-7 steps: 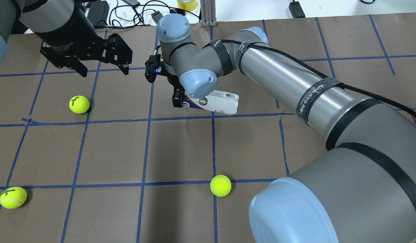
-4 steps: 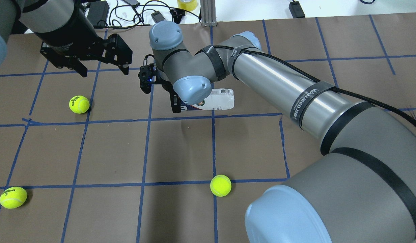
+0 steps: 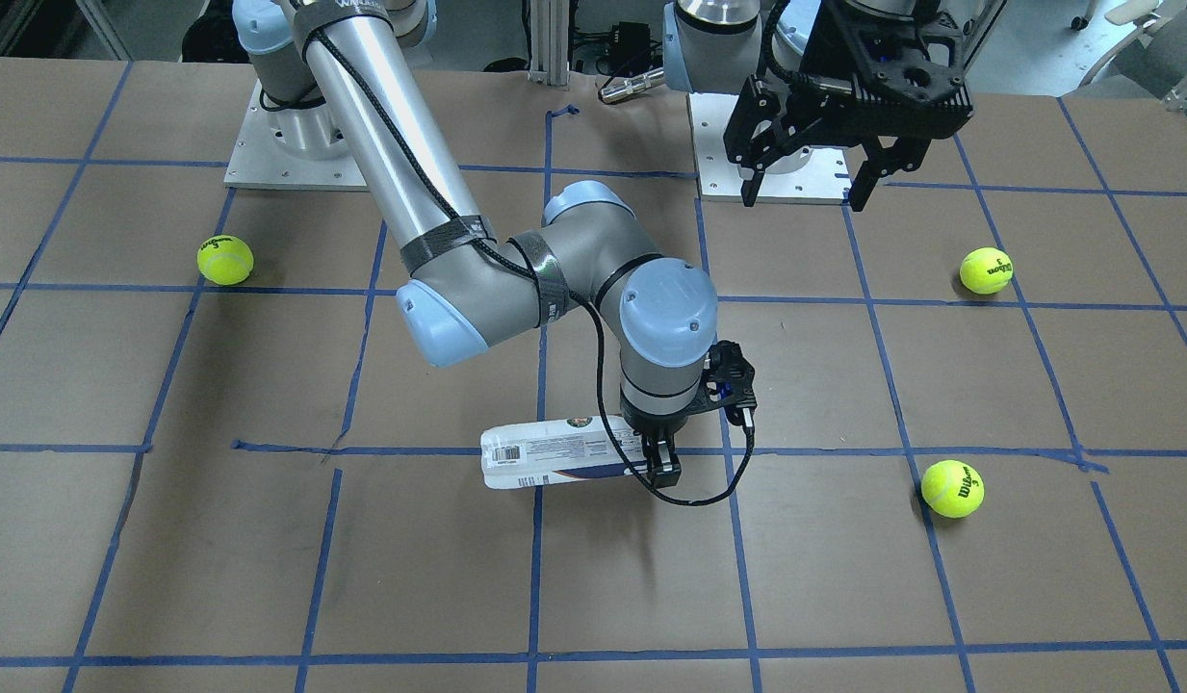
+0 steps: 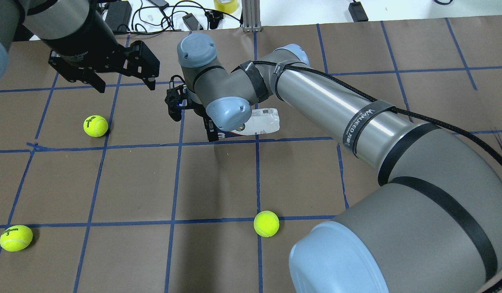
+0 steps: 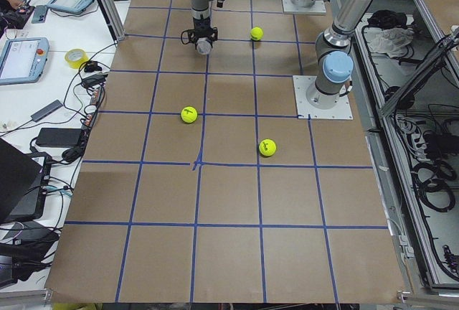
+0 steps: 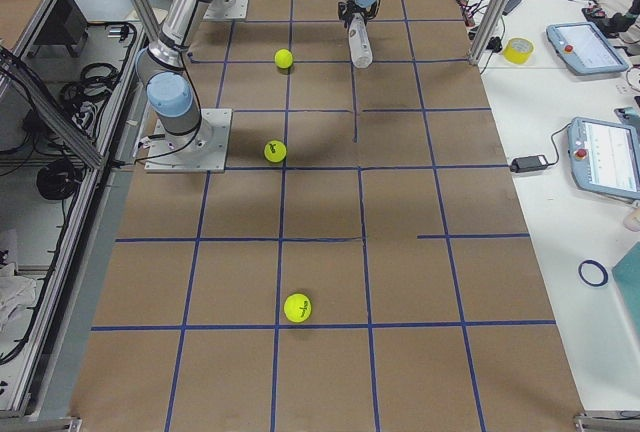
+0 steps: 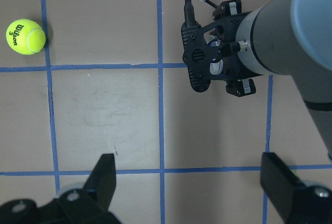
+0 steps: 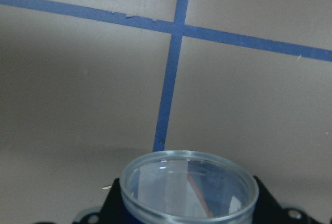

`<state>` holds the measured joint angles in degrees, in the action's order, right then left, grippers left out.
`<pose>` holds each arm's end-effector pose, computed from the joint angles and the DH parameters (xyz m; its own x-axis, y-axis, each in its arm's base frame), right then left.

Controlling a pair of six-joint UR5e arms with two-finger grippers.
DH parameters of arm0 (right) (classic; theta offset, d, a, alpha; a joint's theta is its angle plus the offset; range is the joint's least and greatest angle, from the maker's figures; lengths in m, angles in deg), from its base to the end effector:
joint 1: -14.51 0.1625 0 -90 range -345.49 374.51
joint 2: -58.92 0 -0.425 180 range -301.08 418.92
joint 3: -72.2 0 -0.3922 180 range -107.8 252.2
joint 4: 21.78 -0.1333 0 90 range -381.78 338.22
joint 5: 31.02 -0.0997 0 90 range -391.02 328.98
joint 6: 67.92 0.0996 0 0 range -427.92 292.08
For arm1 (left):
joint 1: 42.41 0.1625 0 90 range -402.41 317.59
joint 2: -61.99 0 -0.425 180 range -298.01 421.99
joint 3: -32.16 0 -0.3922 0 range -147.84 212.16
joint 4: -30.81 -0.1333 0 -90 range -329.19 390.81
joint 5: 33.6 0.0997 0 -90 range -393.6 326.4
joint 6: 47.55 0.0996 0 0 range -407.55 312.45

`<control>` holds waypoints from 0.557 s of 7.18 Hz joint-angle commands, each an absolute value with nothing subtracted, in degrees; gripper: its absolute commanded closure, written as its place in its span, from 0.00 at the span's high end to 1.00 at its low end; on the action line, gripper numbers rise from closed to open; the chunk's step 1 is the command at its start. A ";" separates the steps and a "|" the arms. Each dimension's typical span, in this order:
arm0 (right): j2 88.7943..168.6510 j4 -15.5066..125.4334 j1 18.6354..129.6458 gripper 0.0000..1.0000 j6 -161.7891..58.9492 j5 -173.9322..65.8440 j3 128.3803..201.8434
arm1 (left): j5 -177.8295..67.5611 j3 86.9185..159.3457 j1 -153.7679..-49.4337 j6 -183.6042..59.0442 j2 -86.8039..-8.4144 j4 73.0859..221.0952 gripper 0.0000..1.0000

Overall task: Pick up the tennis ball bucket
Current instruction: 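Carry the can toward the table center, tilting it onto its side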

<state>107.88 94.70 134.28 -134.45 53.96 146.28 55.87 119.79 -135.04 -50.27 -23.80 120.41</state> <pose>0.4888 -0.5685 0.2197 0.1113 -0.9937 -0.0131 -0.9899 -0.1097 -0.0897 -0.1556 -0.4628 0.5446 -0.9999 -0.0001 0.0149 -0.0019 0.9927 -0.1210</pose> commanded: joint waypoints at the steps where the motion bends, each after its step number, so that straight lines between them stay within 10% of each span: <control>1: 107.07 94.58 134.39 0.73 -129.89 51.69 146.12 | 55.78 119.53 -135.04 -50.36 -23.80 120.37 1.00; 2: 107.17 94.58 135.00 0.97 -129.80 51.42 146.12 | 55.70 119.53 -135.04 -50.36 -23.80 120.20 1.00; 4: 107.60 94.23 135.18 1.00 -129.10 51.59 146.12 | 55.61 119.79 -134.87 -50.27 -24.06 119.33 1.00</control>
